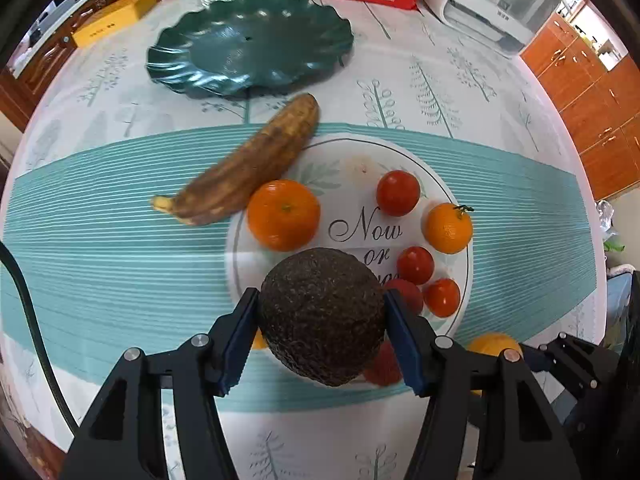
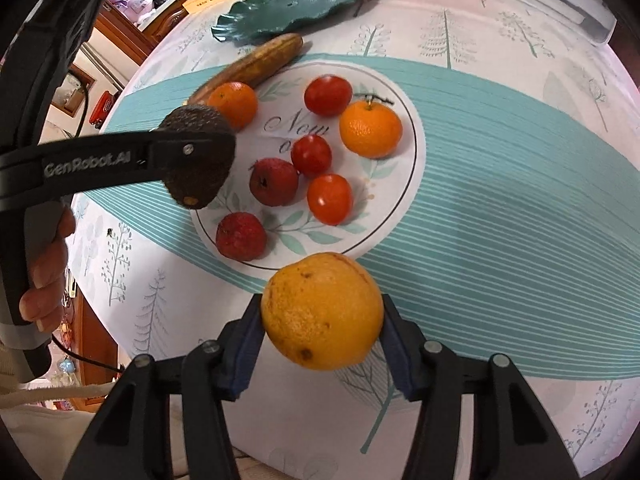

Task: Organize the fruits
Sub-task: 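Carry the avocado and large orange to the green plate with both tools, then open the left tool on the avocado while the right tool releases the orange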

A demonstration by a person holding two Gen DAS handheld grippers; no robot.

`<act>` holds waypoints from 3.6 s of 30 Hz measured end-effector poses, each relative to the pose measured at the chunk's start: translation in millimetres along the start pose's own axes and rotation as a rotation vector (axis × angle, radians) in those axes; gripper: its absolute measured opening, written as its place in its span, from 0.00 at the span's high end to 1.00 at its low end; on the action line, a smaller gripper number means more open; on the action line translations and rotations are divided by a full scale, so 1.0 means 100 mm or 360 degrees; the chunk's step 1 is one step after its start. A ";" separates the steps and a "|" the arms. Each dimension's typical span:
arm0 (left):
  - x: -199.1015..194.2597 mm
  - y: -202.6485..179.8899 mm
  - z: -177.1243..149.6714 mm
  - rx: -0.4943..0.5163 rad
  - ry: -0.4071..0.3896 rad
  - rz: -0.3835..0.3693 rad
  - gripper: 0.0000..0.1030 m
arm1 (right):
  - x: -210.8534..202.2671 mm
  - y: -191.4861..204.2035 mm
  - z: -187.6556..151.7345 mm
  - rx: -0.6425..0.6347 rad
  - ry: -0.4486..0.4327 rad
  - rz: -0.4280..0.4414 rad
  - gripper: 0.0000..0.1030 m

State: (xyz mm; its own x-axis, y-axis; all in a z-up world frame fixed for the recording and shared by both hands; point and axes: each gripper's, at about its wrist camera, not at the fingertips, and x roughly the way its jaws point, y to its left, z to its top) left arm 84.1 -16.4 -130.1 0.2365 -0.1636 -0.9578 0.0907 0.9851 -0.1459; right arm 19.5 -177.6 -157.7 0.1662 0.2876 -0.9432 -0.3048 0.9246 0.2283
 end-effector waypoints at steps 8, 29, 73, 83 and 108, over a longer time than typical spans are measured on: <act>-0.53 0.15 -0.12 -0.0090 -0.0099 0.0066 0.41 | -0.30 0.10 0.17 -0.0095 -0.0084 0.0023 0.47; -1.74 0.61 0.83 -0.0053 -0.0381 0.0187 0.41 | -1.14 0.58 1.94 -0.0178 -0.0399 -0.0053 0.47; 0.65 1.25 2.36 0.0056 -0.0042 -0.0069 0.35 | 0.95 0.05 3.23 0.0234 -0.0072 -0.0051 0.45; 0.34 1.27 2.35 0.0033 -0.0143 -0.0083 0.20 | 0.84 -0.01 3.21 0.0282 -0.0099 0.0011 0.41; -0.39 1.20 1.98 0.0054 -0.0314 -0.0034 0.20 | 0.24 0.20 2.99 0.0192 -0.0251 -0.0120 0.41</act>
State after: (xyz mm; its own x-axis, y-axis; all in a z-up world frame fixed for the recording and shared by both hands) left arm 277.2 97.6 -61.0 0.4188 -0.1950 -0.8869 0.1293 0.9795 -0.1543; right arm 297.9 -77.6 -103.8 0.3320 0.2432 -0.9114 -0.1731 0.9655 0.1945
